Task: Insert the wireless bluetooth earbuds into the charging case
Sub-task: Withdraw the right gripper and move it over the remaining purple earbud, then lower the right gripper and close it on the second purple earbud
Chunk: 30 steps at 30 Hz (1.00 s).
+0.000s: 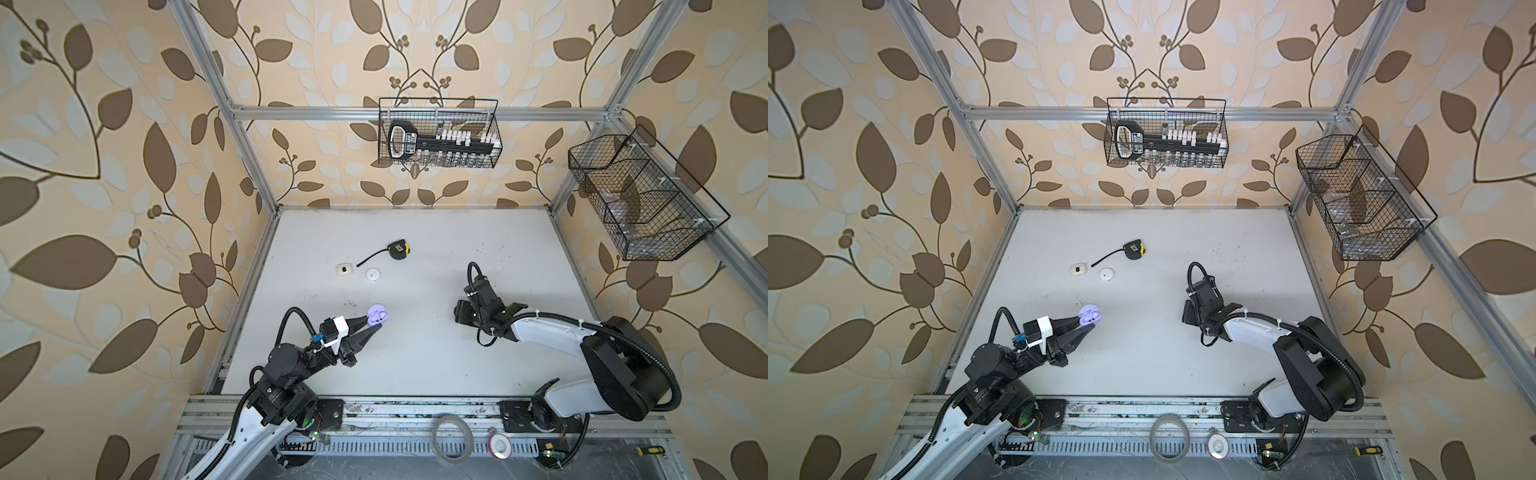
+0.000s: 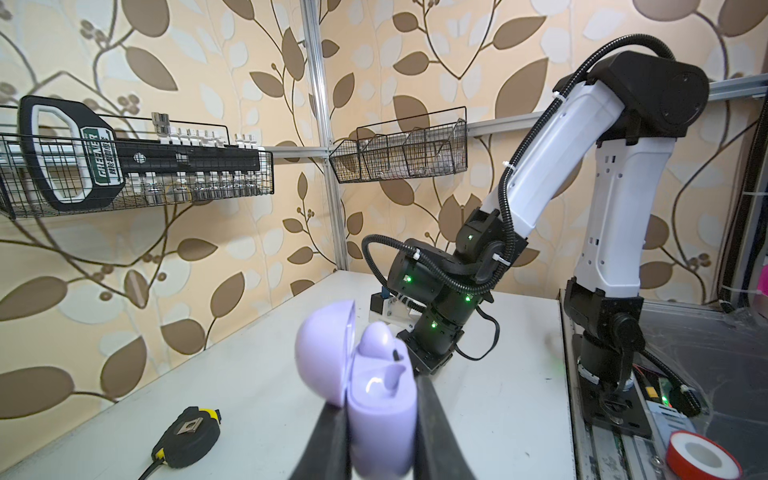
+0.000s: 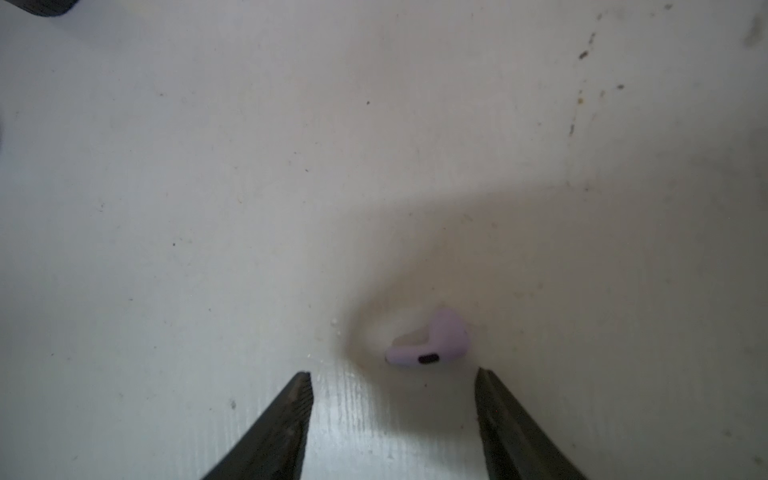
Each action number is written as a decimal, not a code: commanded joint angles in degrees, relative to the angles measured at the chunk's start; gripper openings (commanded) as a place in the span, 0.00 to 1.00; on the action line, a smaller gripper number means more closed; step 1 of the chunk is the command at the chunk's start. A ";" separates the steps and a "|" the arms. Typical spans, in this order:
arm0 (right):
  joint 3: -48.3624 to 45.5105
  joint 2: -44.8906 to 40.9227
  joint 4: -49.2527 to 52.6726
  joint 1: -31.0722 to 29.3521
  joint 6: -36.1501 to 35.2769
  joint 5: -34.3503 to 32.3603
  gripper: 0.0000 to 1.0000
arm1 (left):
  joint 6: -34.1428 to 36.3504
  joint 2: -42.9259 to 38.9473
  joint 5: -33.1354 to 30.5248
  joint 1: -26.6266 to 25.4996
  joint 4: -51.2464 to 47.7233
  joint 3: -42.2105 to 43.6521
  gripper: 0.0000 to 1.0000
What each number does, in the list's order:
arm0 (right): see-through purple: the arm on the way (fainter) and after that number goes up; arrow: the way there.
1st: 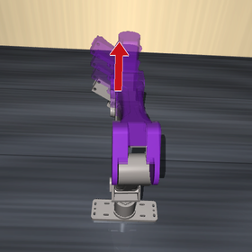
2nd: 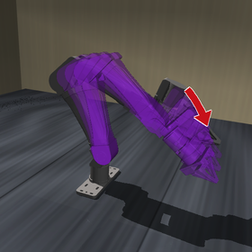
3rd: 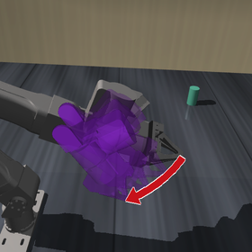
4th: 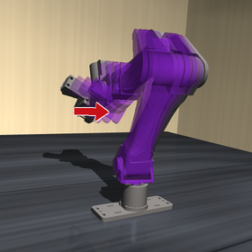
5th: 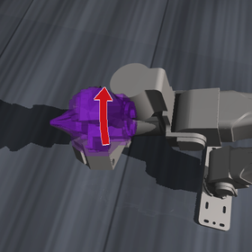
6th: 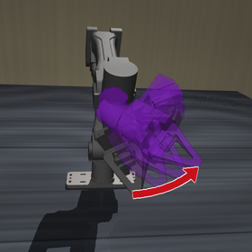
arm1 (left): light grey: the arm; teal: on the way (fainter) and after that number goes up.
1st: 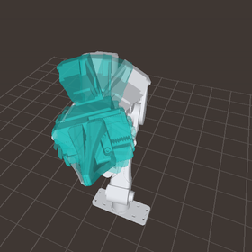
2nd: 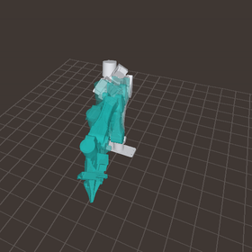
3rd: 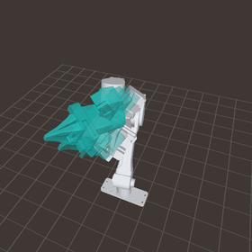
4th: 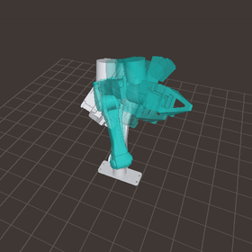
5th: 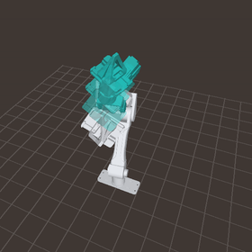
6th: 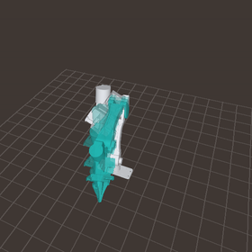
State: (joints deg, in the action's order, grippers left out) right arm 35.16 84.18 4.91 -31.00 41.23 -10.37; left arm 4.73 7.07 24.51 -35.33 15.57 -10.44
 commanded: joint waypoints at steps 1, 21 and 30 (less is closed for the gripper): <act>1.87 2.16 1.68 0.23 -1.17 -2.28 0.63 | 1.14 -0.91 -1.07 -0.44 1.44 -2.24 0.00; 11.15 10.93 10.21 -5.68 -4.27 -12.04 0.52 | 1.42 -1.36 -1.31 -0.44 0.70 -2.38 0.00; 12.54 11.64 12.26 -7.14 -4.54 -12.87 0.36 | 1.50 -2.10 -1.62 -0.49 0.02 -2.31 0.00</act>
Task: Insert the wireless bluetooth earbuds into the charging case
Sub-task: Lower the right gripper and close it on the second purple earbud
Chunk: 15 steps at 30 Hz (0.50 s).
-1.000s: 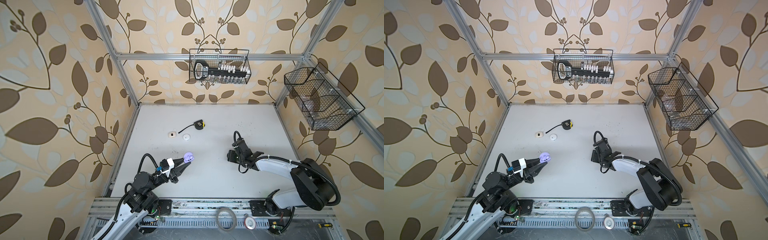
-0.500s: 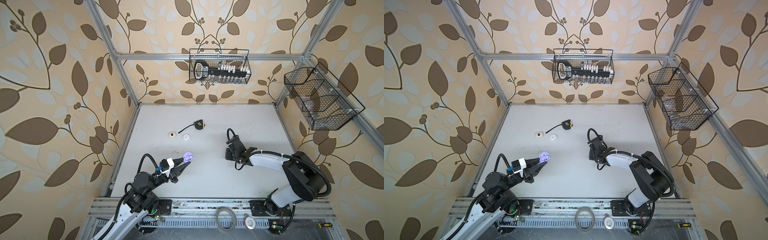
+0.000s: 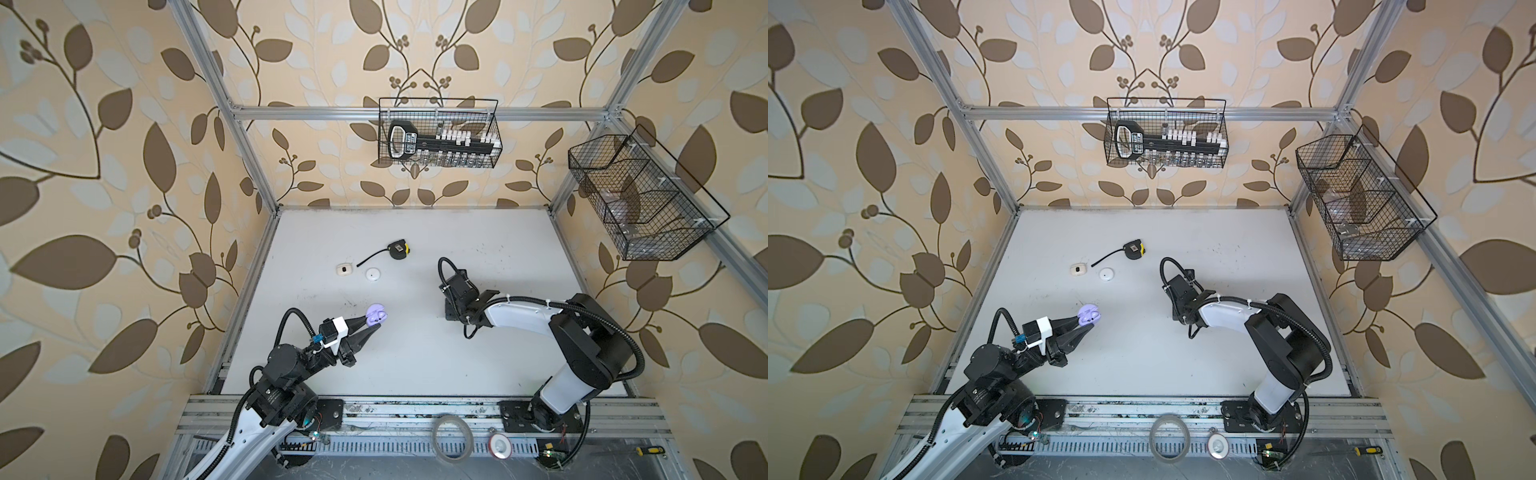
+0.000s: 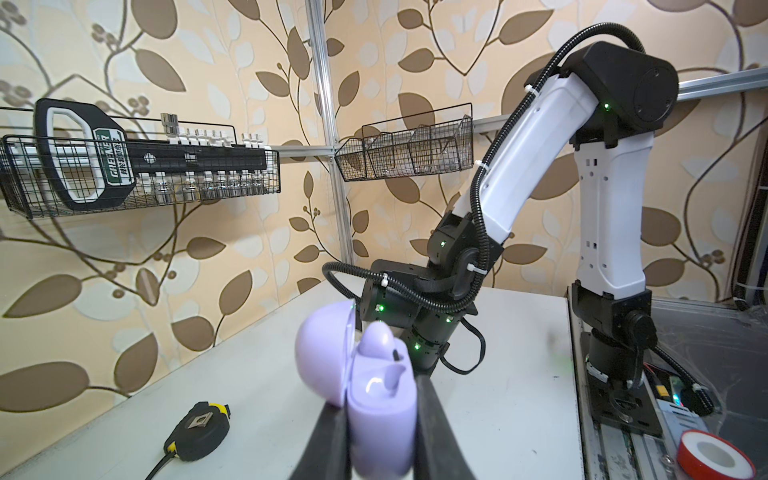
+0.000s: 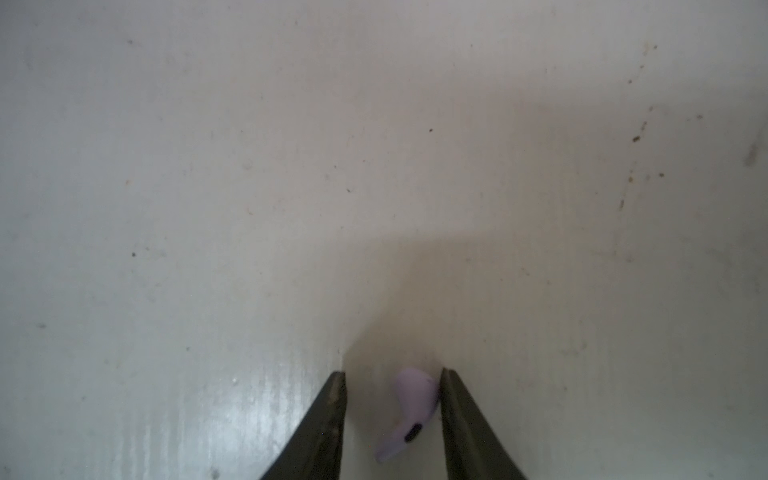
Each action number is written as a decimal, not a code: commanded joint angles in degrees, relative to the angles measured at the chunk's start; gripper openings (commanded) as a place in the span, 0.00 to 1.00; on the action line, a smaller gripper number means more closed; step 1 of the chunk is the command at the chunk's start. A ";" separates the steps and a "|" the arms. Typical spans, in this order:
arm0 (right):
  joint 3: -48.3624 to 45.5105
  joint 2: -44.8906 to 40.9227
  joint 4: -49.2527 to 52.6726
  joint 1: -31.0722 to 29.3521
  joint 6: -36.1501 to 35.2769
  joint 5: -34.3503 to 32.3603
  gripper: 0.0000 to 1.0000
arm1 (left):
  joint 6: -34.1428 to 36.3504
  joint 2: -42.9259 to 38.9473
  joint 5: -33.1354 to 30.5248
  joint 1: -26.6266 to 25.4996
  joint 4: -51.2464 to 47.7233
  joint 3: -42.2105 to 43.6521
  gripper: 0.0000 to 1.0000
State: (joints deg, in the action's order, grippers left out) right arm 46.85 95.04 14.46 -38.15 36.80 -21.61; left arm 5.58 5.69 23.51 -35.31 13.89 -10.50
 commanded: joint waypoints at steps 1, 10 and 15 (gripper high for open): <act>0.78 0.77 2.52 0.05 -0.06 -1.68 0.35 | 0.66 -0.84 -0.74 -0.46 1.55 -2.34 0.00; 0.96 2.25 1.33 0.12 -0.64 0.16 0.28 | 0.56 -1.04 -0.56 -0.46 1.31 -2.34 0.00; 0.78 2.34 1.09 -0.22 -0.41 0.06 0.22 | 0.33 -1.01 -0.13 -0.46 1.44 -2.42 0.00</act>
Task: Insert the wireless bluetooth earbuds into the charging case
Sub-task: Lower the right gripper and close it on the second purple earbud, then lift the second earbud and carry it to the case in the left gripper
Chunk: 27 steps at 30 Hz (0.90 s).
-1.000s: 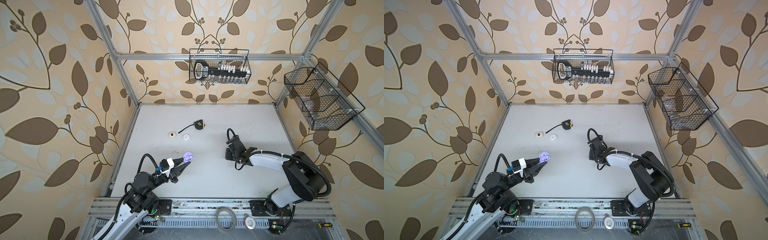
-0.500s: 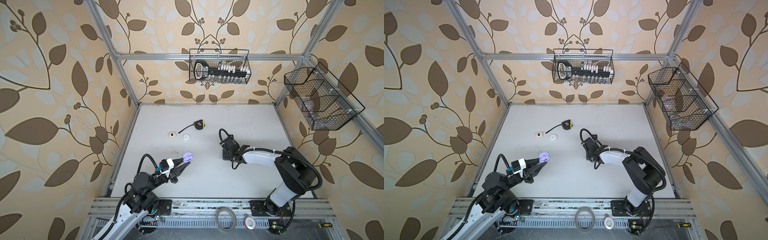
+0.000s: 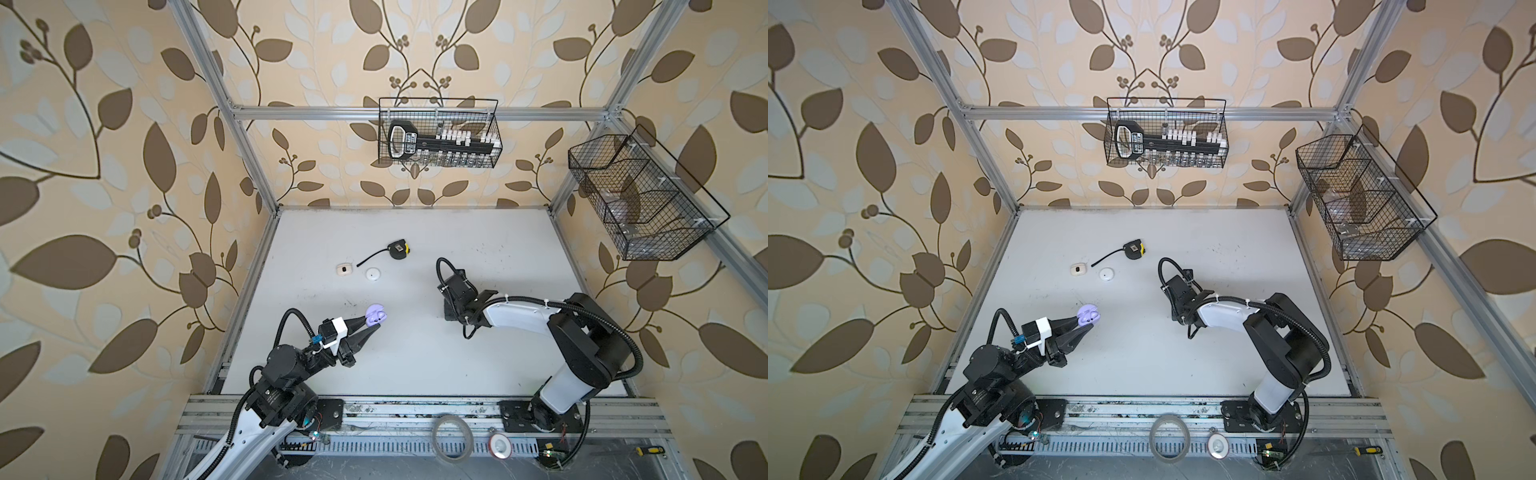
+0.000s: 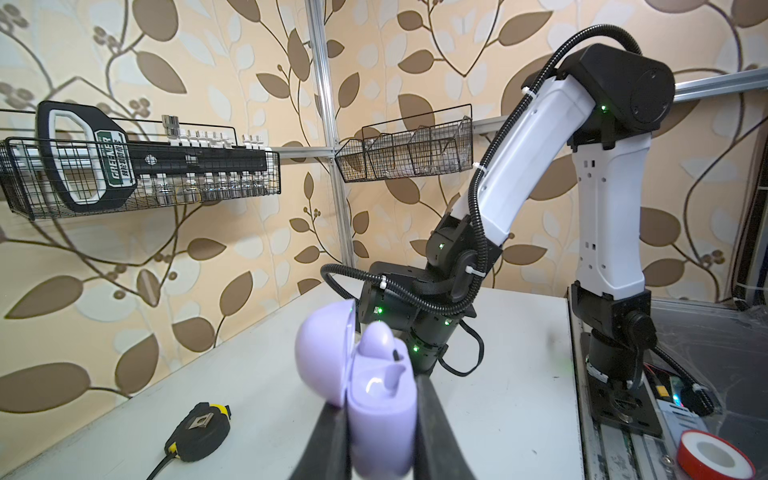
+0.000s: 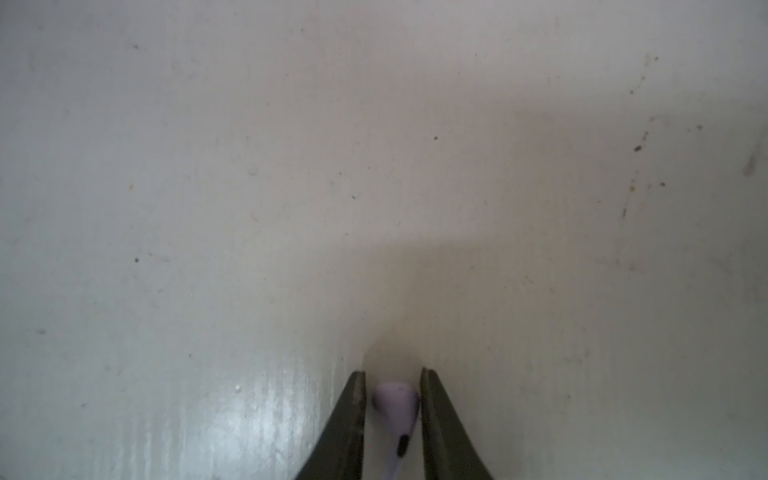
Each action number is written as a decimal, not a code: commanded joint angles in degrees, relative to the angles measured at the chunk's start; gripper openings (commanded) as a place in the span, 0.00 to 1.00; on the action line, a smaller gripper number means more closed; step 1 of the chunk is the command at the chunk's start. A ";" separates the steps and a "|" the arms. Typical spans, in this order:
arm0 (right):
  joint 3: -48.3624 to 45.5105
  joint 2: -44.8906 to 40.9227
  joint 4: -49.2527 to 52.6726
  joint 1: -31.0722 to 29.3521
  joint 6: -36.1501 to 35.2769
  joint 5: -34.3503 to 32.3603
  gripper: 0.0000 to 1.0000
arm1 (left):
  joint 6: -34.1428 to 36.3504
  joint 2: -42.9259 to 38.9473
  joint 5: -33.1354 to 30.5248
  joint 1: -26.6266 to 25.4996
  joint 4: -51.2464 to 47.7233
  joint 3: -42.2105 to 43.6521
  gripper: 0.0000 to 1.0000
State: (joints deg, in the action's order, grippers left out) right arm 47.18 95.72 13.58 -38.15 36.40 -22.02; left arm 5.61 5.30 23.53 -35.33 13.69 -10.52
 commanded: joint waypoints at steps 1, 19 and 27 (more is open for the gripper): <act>0.41 1.64 2.11 -0.24 -0.03 0.32 0.22 | 0.35 -0.64 -0.06 -0.44 1.69 -2.37 0.00; 0.77 -1.87 4.27 -1.30 0.40 0.22 0.10 | 0.29 -0.16 0.00 -0.45 1.80 -2.57 0.00; 2.92 -10.35 9.97 -3.15 0.57 -2.27 0.09 | 0.37 0.15 -0.24 -0.44 2.12 -2.57 0.00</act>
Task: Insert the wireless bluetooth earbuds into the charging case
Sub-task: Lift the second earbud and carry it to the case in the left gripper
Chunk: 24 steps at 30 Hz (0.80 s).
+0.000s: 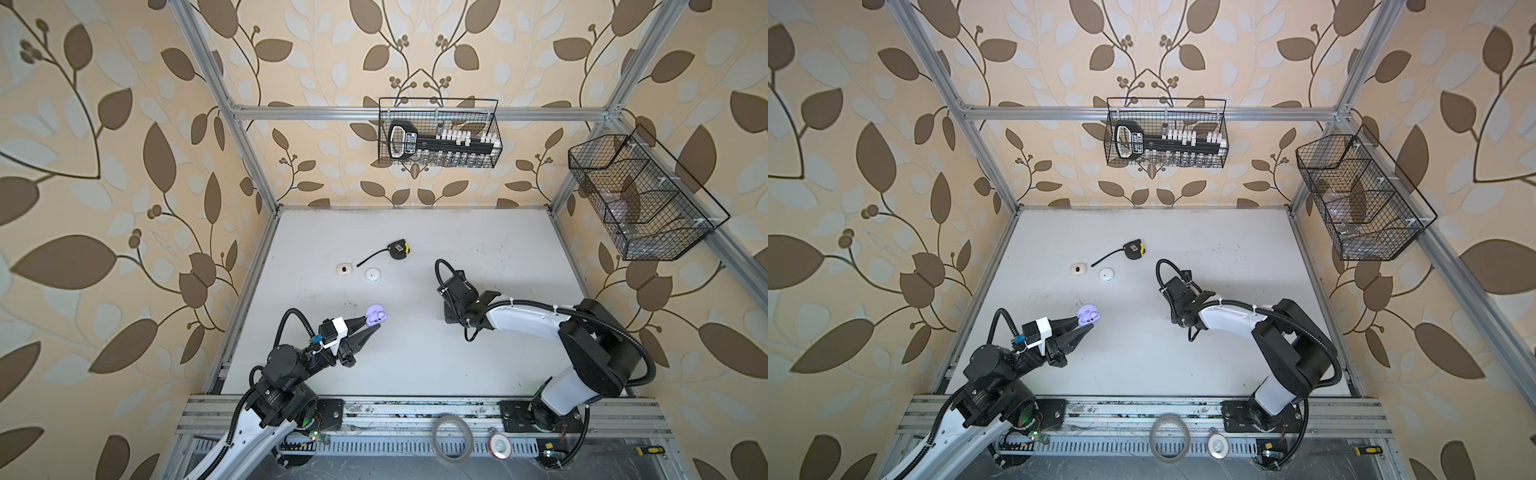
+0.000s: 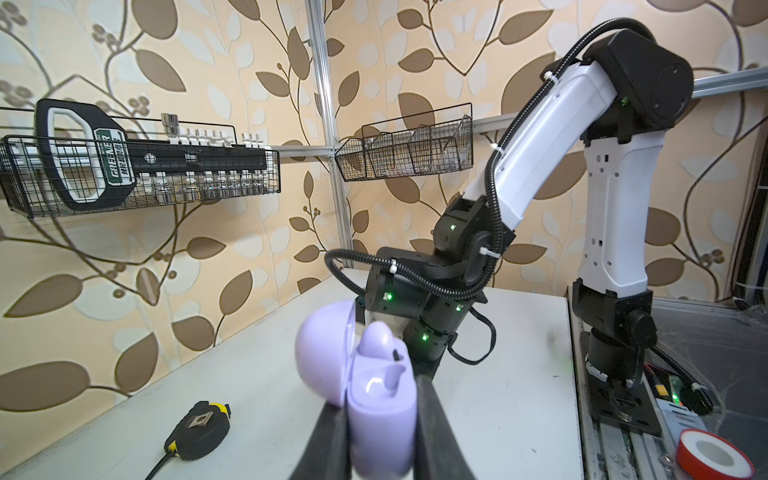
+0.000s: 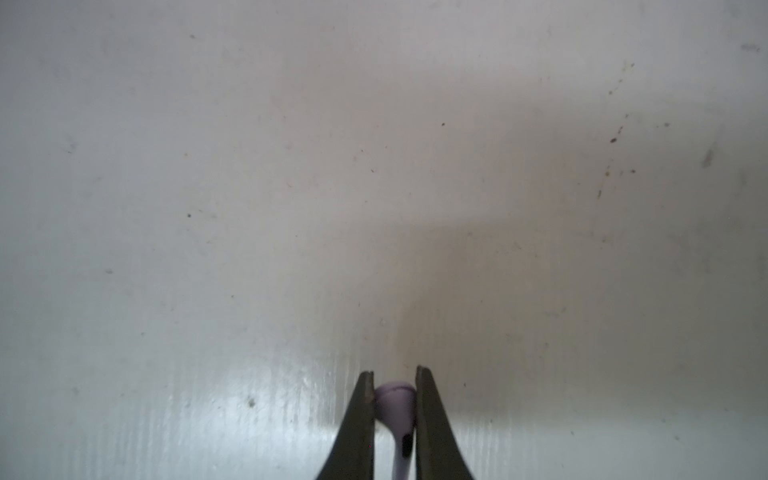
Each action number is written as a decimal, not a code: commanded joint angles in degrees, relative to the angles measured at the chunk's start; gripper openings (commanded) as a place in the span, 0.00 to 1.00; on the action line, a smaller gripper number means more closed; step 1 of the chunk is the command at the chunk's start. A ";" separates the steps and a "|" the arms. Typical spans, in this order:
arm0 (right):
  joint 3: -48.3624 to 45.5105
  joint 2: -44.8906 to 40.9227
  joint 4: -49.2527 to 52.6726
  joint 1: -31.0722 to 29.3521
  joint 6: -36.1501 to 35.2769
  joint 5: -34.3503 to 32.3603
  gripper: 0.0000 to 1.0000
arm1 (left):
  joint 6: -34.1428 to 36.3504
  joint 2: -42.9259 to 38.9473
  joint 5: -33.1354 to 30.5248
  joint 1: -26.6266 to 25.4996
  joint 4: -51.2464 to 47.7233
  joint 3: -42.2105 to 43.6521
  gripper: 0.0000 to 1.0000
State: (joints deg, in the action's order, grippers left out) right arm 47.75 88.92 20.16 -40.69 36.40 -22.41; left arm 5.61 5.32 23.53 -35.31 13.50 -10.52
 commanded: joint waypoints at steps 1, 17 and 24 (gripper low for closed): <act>2.75 -5.11 4.09 -1.15 0.70 -2.21 0.09 | 0.20 0.30 0.01 -0.46 2.39 -2.57 0.00; 11.36 -27.71 10.33 -20.21 2.93 -22.67 0.08 | -5.49 14.28 2.13 -0.46 16.70 -2.31 0.00; 9.17 -32.16 -0.85 -31.21 -0.28 -34.30 0.08 | -11.43 28.26 4.94 -0.55 32.89 -2.32 0.00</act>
State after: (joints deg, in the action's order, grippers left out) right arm 57.43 57.41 24.82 -69.10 37.82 -49.36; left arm -2.07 31.42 25.71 -35.33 33.91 -10.74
